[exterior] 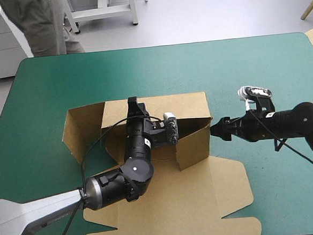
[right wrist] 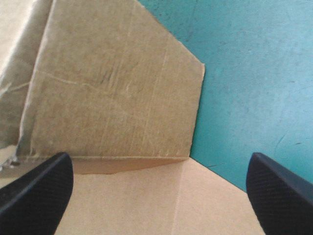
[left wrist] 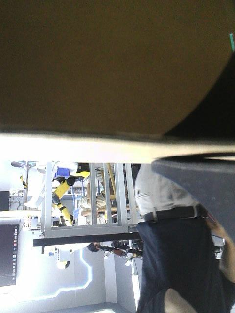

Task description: Fold the box

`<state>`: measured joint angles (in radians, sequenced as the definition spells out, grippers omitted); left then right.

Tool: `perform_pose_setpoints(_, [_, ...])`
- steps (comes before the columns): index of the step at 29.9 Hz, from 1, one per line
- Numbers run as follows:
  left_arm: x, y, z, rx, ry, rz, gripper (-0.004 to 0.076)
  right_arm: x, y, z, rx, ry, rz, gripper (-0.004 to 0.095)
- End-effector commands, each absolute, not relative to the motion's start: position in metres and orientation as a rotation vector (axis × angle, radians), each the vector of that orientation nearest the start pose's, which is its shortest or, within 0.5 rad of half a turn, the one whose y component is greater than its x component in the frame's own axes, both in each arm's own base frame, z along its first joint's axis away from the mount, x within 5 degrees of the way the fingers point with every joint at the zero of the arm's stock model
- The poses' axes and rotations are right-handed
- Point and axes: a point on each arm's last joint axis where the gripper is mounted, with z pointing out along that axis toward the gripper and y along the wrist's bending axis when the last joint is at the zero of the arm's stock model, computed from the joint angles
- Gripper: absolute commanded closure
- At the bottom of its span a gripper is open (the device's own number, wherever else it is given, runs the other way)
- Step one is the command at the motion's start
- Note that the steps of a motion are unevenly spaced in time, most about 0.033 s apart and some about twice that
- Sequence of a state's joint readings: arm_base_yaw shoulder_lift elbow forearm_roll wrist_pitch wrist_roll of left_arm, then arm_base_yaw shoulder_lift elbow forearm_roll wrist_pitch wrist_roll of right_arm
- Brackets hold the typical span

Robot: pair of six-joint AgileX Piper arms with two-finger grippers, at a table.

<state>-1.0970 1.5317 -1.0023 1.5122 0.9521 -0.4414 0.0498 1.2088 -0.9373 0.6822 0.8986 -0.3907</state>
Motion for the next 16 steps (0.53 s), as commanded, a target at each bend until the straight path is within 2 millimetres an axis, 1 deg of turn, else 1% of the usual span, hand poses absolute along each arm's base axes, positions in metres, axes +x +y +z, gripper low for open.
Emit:
perform_pose_setpoints(1, [0.205, -0.236, 0.313, 1.297, 1.404, 0.952, 0.0731, 0.219, 0.06, 0.321, -0.18, 2.372, 0.771, 0.0046])
perform_pose_setpoints(6, [0.205, -0.236, 0.313, 1.298, 1.403, 0.95, 0.0731, 0.207, 0.07, 0.313, -0.236, 2.338, 0.738, 0.0046])
perform_pose_setpoints(13, [0.205, -0.236, 0.313, 1.297, 1.404, 0.952, 0.0731, 0.211, 0.083, 0.303, -0.319, 2.21, 0.544, 0.0046])
perform_pose_setpoints(16, [0.205, -0.236, 0.313, 1.297, 1.404, 0.952, 0.0731, 0.211, 0.091, 0.303, -0.41, 2.146, 0.455, 0.0046])
